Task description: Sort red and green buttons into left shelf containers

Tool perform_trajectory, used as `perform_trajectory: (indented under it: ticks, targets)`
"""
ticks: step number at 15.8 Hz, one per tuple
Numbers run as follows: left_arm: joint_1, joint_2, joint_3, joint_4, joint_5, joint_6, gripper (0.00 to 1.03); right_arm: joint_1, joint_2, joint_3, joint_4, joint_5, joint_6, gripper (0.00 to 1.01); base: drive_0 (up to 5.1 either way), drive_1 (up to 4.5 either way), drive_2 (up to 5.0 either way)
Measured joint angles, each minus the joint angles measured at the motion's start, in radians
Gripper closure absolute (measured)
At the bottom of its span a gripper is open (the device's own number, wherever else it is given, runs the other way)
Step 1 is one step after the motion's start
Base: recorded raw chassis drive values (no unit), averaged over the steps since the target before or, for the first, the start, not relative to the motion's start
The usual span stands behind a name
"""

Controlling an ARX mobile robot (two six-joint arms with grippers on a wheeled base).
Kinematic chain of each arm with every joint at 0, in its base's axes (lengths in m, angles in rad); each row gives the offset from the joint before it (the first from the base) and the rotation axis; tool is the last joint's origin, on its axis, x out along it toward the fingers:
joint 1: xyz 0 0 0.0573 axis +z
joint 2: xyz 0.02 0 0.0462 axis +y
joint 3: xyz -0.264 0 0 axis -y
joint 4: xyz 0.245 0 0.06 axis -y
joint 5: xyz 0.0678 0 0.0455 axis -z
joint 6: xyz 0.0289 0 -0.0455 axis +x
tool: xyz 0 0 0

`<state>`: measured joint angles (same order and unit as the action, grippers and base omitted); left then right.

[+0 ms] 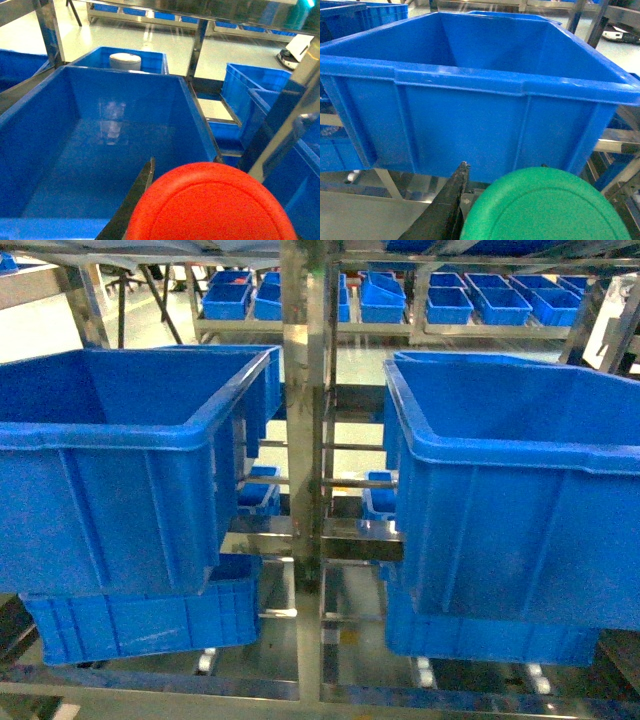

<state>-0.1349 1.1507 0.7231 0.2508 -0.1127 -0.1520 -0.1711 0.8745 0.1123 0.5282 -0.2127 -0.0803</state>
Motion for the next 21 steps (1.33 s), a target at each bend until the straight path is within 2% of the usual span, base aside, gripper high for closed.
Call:
perform_trajectory:
  ticks: [4, 12, 14, 16, 17, 21]
  targets:
    - [0.002, 0.0, 0.0, 0.0, -0.003, 0.0, 0.77, 0.0, 0.0, 0.0, 0.002, 0.0, 0.0, 0.67, -3.1, 3.86, -1.5]
    - [0.003, 0.001, -0.003, 0.003, -0.006, -0.002, 0.77, 0.001, 0.003, 0.0, 0.014, -0.001, -0.003, 0.67, 0.0, 0.0, 0.0]
    - [0.002, 0.001, -0.003, 0.002, -0.003, -0.002, 0.77, 0.011, 0.075, 0.034, 0.014, 0.006, -0.011, 0.67, 0.0, 0.0, 0.0]
    - [0.001, 0.001, -0.003, 0.002, -0.004, -0.002, 0.77, 0.053, 0.149, 0.112, -0.027, 0.01, -0.022, 0.67, 0.0, 0.0, 0.0]
    - [0.001, 0.001, -0.003, 0.001, -0.003, -0.001, 0.77, 0.061, 0.182, 0.147, -0.011, 0.017, -0.023, 0.67, 0.0, 0.0, 0.0]
    - [0.001, 0.0, -0.003, 0.003, -0.003, -0.002, 0.77, 0.076, 0.344, 0.319, -0.085, 0.048, -0.017, 0.68, 0.0, 0.0, 0.0]
